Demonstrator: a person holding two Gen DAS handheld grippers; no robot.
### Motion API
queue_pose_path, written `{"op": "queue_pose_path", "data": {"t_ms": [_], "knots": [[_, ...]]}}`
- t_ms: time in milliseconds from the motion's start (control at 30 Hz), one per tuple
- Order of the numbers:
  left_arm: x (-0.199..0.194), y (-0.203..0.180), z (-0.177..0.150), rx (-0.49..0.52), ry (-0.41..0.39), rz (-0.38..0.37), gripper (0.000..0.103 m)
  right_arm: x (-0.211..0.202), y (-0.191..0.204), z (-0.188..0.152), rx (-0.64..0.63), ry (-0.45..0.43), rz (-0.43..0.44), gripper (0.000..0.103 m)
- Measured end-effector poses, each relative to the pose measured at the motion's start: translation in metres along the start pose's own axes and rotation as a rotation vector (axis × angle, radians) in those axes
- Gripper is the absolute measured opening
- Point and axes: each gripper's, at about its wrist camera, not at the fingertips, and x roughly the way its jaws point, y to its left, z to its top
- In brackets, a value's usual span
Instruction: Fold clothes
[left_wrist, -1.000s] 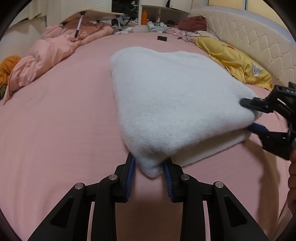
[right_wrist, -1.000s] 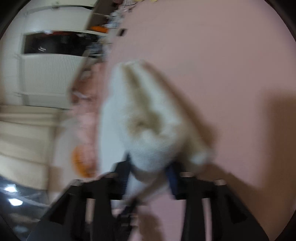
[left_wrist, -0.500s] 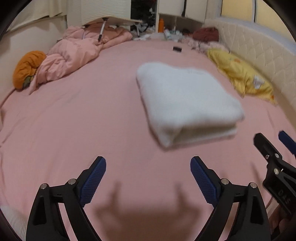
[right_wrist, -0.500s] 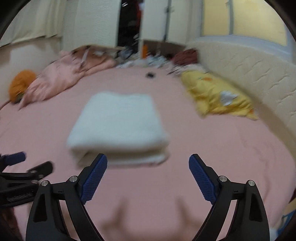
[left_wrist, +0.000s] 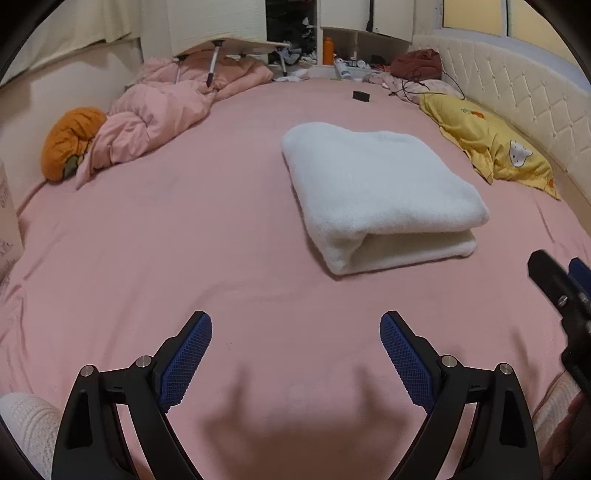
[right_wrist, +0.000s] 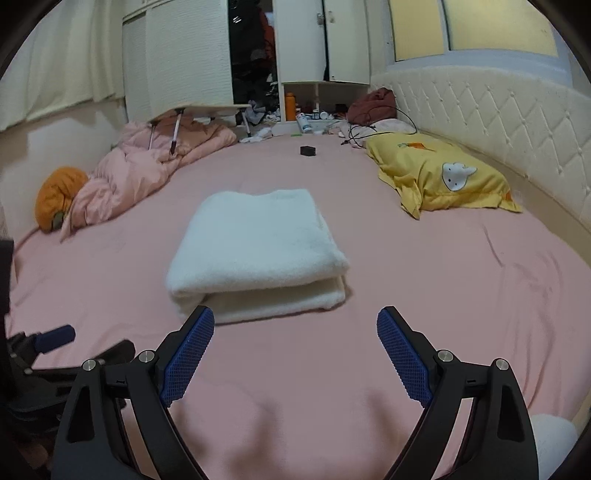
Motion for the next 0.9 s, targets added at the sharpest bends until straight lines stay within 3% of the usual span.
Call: {"op": "queue_pose_path", "data": {"t_ms": [500, 900], "knots": [[0.006, 0.0, -0.001, -0.006, 0.018, 0.006, 0.093, 0.01, 0.004, -0.003, -0.013, 0.039, 0.05, 0.09], [0.018, 0.004, 0.002, -0.033, 0.046, -0.024, 0.093, 0.031, 0.011, -0.009, -0.037, 0.097, 0.042, 0.09]]}}
